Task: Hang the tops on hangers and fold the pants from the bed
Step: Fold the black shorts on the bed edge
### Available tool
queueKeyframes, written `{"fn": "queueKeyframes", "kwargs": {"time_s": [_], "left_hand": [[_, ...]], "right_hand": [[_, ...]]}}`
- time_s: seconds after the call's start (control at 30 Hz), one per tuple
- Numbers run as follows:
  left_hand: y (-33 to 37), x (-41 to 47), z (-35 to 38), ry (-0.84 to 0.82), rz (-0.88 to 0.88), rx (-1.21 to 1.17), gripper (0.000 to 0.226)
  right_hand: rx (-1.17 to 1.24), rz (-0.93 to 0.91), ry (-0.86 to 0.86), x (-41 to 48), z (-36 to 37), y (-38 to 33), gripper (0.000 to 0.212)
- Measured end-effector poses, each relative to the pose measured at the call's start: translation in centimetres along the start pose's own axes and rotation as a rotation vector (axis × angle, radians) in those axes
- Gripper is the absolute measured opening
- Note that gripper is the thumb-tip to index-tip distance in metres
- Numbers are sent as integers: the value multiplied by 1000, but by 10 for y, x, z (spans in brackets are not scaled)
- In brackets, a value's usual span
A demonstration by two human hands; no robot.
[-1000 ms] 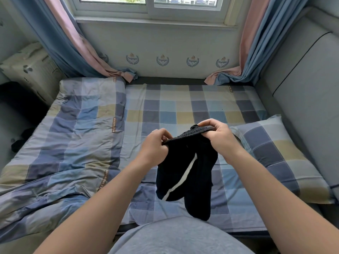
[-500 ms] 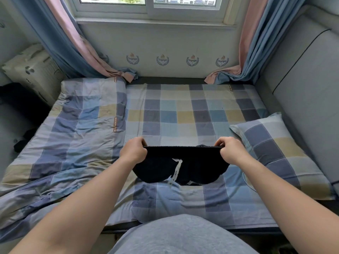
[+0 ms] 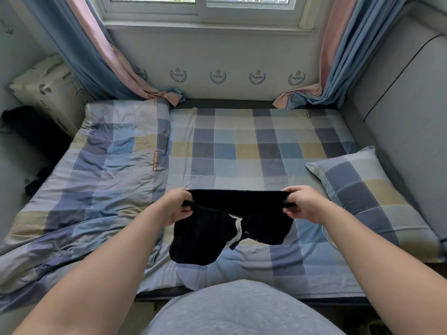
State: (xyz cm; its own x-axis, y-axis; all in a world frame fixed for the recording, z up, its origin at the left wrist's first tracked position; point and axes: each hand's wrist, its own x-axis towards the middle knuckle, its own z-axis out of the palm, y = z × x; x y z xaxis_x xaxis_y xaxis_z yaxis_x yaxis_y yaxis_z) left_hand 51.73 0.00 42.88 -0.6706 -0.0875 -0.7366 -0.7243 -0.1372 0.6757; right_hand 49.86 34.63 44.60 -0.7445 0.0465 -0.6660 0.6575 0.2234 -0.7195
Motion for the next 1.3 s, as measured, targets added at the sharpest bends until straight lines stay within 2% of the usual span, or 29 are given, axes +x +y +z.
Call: {"fn": "queueKeyframes", "kwargs": {"time_s": [0.1,0.13,0.27,0.33,0.4,0.5,0.6,0.67,0.73,0.83,0.93,1.0,1.07,1.17,1.3], "left_hand": [[-1,-4,-2,-136,-54,-258,4],[-2,-4,-4,-187,-55,-301,6],[-1,-3,-7,-289,16,-489,30],[-1,-2,-8,-318,61,-540,48],[-1,0,-7,-247,181,-334,48],[-1,2,-2,5,412,157,20],[4,3,2,166,542,382,9],[7,2,3,283,598,617,17],[11,0,4,357,629,725,26],[19,-8,9,248,638,541,28],[22,-13,17,296,596,449,33],[24,-14,24,349,509,392,36],[28,-14,32,355,346,256,38],[34,-23,43,245,128,8,46],[38,-39,61,53,214,-35,34]], "right_hand": [[251,42,-131,-1,-5,-8,22],[314,35,-154,0,-7,-9,23],[418,-32,-282,1,-14,-9,42],[378,-94,-240,1,-14,-7,45],[224,-193,-113,0,-11,-7,38],[-129,-347,64,-1,-7,-7,16],[-512,-485,220,-2,-6,-8,11],[-611,-520,287,-5,-5,-11,14],[-672,-546,330,-9,-2,-13,14],[-578,-544,300,-15,1,-19,15],[-515,-539,299,-21,7,-28,17],[-475,-537,279,-23,14,-33,17],[-403,-522,247,-26,21,-39,16],[-231,-455,158,-34,32,-47,14],[-24,-379,-71,-48,46,-56,15]]}}
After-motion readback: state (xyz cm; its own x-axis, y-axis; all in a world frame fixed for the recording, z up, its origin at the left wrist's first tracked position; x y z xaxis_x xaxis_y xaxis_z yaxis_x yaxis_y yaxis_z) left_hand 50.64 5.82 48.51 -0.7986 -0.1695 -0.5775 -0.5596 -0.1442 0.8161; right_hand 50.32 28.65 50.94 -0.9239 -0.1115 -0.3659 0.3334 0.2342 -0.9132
